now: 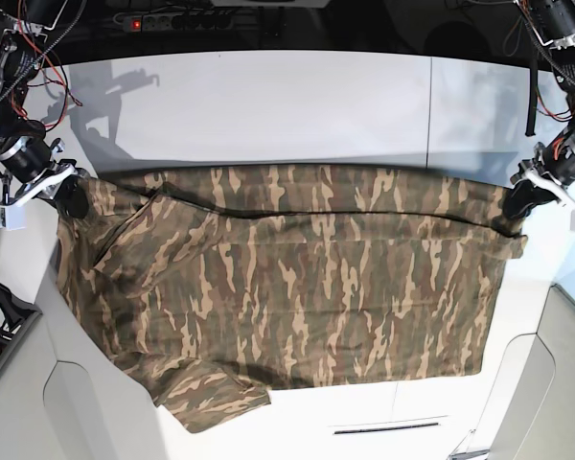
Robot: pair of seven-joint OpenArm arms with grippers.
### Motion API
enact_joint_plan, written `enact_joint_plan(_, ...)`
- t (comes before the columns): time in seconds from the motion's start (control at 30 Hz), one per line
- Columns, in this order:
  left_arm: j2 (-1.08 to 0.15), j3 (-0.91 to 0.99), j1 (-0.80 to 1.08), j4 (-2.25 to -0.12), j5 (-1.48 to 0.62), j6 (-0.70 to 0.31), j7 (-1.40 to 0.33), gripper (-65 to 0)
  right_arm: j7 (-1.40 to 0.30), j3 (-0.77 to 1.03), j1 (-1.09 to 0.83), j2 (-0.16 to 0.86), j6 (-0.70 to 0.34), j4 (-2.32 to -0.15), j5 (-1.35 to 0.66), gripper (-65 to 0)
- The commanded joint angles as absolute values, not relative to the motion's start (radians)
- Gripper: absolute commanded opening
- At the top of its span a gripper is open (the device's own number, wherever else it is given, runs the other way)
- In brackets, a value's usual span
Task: Fold the T-shirt properly
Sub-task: 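Drag the shirt by the hem toward the robot with both grippers, then release the hem and raise both grippers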
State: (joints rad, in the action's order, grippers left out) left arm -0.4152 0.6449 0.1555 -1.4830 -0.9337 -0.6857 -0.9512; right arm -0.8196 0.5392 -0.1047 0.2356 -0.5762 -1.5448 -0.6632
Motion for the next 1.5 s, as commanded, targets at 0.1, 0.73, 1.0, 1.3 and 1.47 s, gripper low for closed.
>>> enact_joint_plan(0.1,-0.435,0.684,0.223,-1.56,-0.97,-0.698,-0.933,-65.0,-0.828,0.547,-0.166,0.252,-0.583,-1.612,-0.719,-65.0)
enact_joint_plan(0.73,-0.429,0.689,0.459,-1.673,-1.055,-0.698,-0.933,-65.0,-0.89,0.645,-0.351,0.252,-0.584,-1.665,-0.773,-65.0)
enact_joint_plan(1.0,-0.429,0.689,0.511,-1.748,-1.054,-0.698,-0.952,-65.0,-0.932,0.736,-0.385,0.252,-0.591,-1.665,-0.846,-65.0)
enact_joint_plan(1.3,-0.424,0.689,0.525,-1.748,-1.056,-0.698,-0.978,-65.0,-0.937,0.747,-0.419,0.252,-0.591,-1.665,-0.86,-65.0)
enact_joint_plan(1.47,-0.423,0.689,0.549,-1.748,-1.06,-0.698,-0.976,-65.0,-0.94,0.747,-0.419,0.252,-0.589,-1.665,-0.86,-65.0)
